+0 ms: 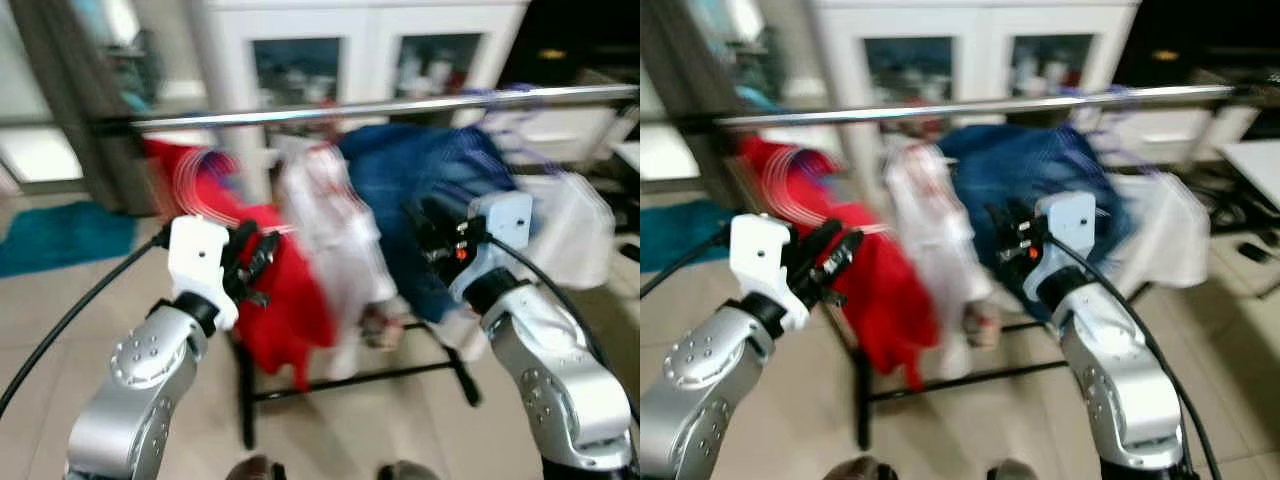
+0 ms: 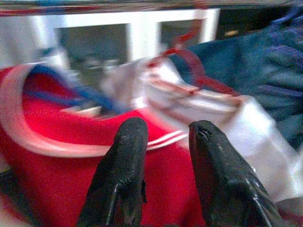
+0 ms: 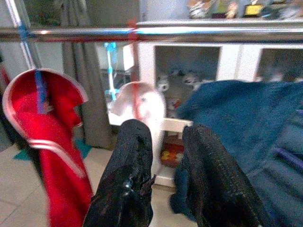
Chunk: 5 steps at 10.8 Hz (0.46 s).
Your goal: Hang hanger
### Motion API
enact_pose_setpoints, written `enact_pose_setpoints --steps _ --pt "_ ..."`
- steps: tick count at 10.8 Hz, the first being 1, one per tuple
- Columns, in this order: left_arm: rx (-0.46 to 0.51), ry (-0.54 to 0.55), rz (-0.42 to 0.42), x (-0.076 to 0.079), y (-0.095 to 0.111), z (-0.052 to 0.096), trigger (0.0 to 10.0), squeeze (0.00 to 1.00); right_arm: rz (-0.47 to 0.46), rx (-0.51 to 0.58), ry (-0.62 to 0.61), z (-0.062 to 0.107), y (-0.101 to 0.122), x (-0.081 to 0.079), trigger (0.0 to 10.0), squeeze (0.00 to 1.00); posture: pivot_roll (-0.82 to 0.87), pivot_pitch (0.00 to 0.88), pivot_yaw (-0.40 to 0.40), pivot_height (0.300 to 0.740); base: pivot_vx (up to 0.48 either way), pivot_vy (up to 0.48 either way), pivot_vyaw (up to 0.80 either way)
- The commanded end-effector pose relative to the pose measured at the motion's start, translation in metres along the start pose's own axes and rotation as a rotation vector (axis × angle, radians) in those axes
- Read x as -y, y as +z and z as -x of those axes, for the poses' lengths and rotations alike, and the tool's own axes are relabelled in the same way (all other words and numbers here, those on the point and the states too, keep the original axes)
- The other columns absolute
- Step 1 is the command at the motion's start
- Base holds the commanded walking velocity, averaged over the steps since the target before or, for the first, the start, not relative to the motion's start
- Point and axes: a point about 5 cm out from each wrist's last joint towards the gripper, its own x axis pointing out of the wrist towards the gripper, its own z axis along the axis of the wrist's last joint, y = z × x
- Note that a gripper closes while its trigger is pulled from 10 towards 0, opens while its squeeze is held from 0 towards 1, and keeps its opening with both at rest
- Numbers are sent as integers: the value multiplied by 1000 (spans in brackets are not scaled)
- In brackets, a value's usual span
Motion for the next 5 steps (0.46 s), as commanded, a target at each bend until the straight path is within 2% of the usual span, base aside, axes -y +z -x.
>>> enact_pose_setpoints --steps 1,2,3,5 --pt "-6 46 -3 -5 0 -1 10000 0 34 -13 22 -2 -1 -2 10000 0 -54 70 2 740 0 -480 0" --pt "-11 75 23 -8 -1 -1 10000 0 28 -30 19 -5 -3 -1 10000 1000 -52 67 -2 740 0 -480 800" --pt "-23 59 41 -6 -3 0 10000 1000 13 -18 38 -7 -3 -3 10000 1000 -49 62 -7 740 0 0 800" --pt "-33 51 9 -5 -4 1 10000 1000 -22 1 39 -9 -6 -2 10000 1000 -39 51 -4 740 0 0 800"
